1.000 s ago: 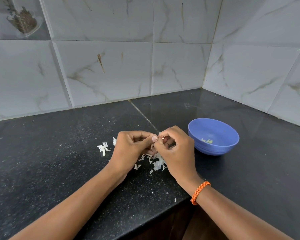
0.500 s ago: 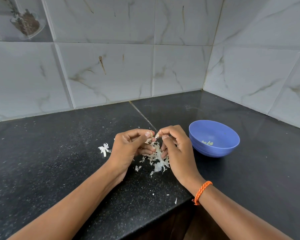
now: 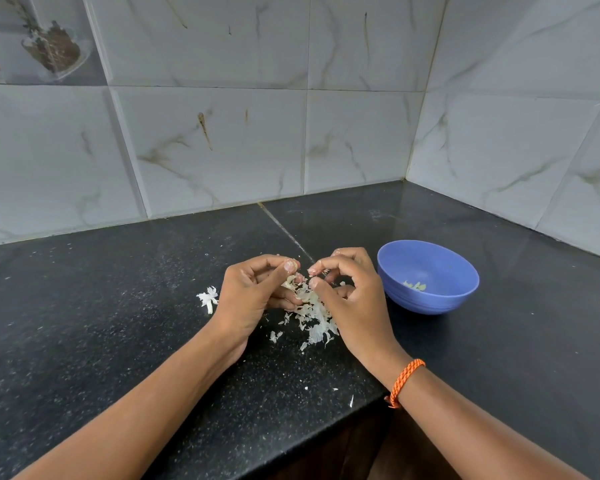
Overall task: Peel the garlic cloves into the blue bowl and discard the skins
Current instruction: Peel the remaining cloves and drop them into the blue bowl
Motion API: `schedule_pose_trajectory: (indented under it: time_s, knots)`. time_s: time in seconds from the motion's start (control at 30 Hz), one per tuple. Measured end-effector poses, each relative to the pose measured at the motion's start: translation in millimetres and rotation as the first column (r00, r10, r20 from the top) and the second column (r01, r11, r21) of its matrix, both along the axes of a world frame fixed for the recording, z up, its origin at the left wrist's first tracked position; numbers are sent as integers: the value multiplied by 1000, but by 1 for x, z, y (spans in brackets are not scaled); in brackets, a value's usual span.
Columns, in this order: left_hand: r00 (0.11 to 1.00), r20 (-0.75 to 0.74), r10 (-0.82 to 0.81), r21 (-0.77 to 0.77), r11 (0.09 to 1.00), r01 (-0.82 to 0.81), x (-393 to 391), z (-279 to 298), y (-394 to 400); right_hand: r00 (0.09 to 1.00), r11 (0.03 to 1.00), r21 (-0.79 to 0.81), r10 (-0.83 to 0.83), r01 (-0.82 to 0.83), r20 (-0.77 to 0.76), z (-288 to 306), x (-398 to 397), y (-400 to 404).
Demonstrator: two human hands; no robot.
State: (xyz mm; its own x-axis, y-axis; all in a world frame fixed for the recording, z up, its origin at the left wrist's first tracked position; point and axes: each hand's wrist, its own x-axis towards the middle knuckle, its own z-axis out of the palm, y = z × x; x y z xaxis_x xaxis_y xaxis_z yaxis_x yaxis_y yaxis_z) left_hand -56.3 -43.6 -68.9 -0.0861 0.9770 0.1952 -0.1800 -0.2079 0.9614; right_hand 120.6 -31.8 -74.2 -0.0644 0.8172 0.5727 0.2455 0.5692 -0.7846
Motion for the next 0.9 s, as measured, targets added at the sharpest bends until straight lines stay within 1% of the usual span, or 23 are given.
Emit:
schedule_pose_trajectory:
  time_s: [0.07,0.13,0.2,0.27,0.37,0.5,0.63,0.73,0.9]
  knots:
    - [1000,-12,9,3,1000,-9,-1,-1,1,999,1000,-9,8,-8,-40,0,1,0]
    - [1000,-24,15,5,1000,-15,-2,-2,2,998,1000,-14,-23,22,-59,-1,2,1]
    - [999,-32,14,6,1000,-14,-2,-1,2,998,998,4,-59,59,-31,-2,2,3]
    - [999,-44,10,8,1000,-9,-2,-1,1,998,998,32,-56,56,4,-3,0,2]
    - [998,-70,1,20,1000,0,0,1,0,1000,999,27,-20,20,-2,-2,0,0]
    - [996,-88,-2,19,1000,4,2,3,-2,999,997,69,-47,47,-4,-3,-1,-1]
    - [989,-145,20,60,998,-11,1,2,-2,999,998,57,-1,3,-43,0,-2,-3]
    - [973,-217,79,113,992,-55,1,2,0,995,999,28,48,-46,-83,0,-2,-4]
    - [951,-286,117,146,986,-77,3,2,0,996,999,34,24,-21,-82,0,-3,-5]
